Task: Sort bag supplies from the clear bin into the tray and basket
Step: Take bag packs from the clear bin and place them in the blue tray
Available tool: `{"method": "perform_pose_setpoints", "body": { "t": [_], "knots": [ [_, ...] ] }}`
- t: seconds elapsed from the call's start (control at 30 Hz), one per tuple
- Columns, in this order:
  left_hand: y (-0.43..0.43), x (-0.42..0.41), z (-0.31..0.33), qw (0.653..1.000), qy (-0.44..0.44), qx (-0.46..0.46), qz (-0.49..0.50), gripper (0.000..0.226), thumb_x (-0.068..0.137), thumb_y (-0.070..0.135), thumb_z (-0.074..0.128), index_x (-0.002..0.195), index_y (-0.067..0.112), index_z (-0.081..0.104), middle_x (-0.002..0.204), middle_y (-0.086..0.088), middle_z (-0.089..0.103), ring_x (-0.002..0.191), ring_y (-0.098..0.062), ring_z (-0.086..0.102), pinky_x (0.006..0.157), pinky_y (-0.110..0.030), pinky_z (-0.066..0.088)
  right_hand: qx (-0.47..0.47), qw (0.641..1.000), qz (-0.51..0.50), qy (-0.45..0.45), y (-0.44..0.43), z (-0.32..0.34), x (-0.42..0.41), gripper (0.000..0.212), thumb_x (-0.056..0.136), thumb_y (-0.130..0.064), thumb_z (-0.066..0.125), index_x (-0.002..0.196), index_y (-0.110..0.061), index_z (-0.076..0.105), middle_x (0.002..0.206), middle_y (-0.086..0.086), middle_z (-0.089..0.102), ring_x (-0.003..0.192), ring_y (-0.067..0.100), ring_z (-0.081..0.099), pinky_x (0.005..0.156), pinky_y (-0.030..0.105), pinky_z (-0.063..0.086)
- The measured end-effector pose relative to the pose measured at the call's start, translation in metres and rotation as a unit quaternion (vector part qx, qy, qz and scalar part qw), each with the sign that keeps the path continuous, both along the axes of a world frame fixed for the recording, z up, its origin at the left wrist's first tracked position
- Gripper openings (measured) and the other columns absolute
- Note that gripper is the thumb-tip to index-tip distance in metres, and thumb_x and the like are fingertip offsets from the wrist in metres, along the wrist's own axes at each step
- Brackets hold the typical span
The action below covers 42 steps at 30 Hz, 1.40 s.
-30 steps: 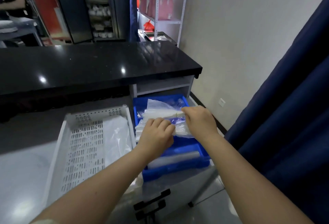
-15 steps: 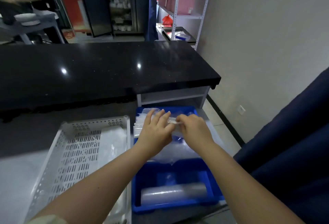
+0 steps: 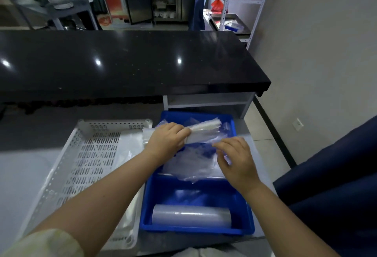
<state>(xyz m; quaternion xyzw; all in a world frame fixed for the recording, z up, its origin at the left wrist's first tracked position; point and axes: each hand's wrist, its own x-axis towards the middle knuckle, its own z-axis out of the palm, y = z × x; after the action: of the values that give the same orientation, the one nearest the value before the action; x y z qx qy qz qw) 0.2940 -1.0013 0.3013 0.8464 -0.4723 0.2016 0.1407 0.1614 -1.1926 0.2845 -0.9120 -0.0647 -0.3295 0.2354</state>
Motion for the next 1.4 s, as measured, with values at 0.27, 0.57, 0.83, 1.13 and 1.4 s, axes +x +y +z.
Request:
{"method": "perform_pose_setpoints", "body": {
  "t": [0.27,0.57,0.83,1.13,1.4],
  "knots": [
    [-0.005,0.0,0.0,0.999,0.031,-0.006,0.016,0.05,0.064,-0.005,0.077,0.112,0.0,0.066,0.079,-0.014,0.07,0.069,-0.031,0.065,0.059,-0.037,0.053,0.016,0.936,0.04,0.349,-0.009,-0.026,-0.002,0.017,0.088,-0.018,0.062,0.104,-0.025,0.065,0.105,-0.008,0.062,0.1,0.011,0.053,0.084,0.03,0.049],
    [-0.008,0.009,0.015,0.998,0.037,-0.041,0.018,0.037,0.07,-0.01,0.07,0.106,0.0,0.069,0.081,-0.015,0.071,0.07,-0.031,0.065,0.059,-0.039,0.056,-0.13,0.84,0.04,0.525,0.009,-0.042,0.058,0.059,0.081,-0.03,0.066,0.134,-0.035,0.041,0.137,0.003,0.048,0.116,0.032,0.049,0.096,0.045,0.044],
    [0.004,0.01,0.019,0.996,0.034,-0.069,0.034,0.031,0.079,-0.006,0.066,0.109,0.003,0.069,0.085,-0.013,0.071,0.075,-0.03,0.065,0.063,-0.037,0.055,-0.225,0.822,0.03,0.522,0.019,-0.066,0.077,0.072,0.077,-0.03,0.065,0.139,-0.022,0.029,0.133,0.009,0.041,0.115,0.033,0.04,0.097,0.047,0.032],
    [0.014,0.006,0.014,0.997,0.031,-0.062,0.043,0.03,0.081,-0.003,0.066,0.11,0.002,0.068,0.087,-0.015,0.072,0.076,-0.032,0.065,0.062,-0.04,0.055,-0.126,0.838,0.054,0.528,0.023,-0.058,0.067,0.029,0.088,-0.021,0.052,0.116,-0.023,0.059,0.118,0.007,0.062,0.102,0.032,0.057,0.087,0.036,0.046],
    [0.015,0.006,0.022,0.996,0.025,-0.072,0.048,0.031,0.08,-0.004,0.066,0.11,0.003,0.068,0.087,-0.013,0.072,0.077,-0.031,0.065,0.061,-0.04,0.055,-0.173,0.93,0.053,0.32,0.018,-0.038,0.045,0.035,0.076,-0.012,0.068,0.109,-0.018,0.06,0.104,0.006,0.062,0.094,0.029,0.056,0.078,0.036,0.045]
  ]
}}
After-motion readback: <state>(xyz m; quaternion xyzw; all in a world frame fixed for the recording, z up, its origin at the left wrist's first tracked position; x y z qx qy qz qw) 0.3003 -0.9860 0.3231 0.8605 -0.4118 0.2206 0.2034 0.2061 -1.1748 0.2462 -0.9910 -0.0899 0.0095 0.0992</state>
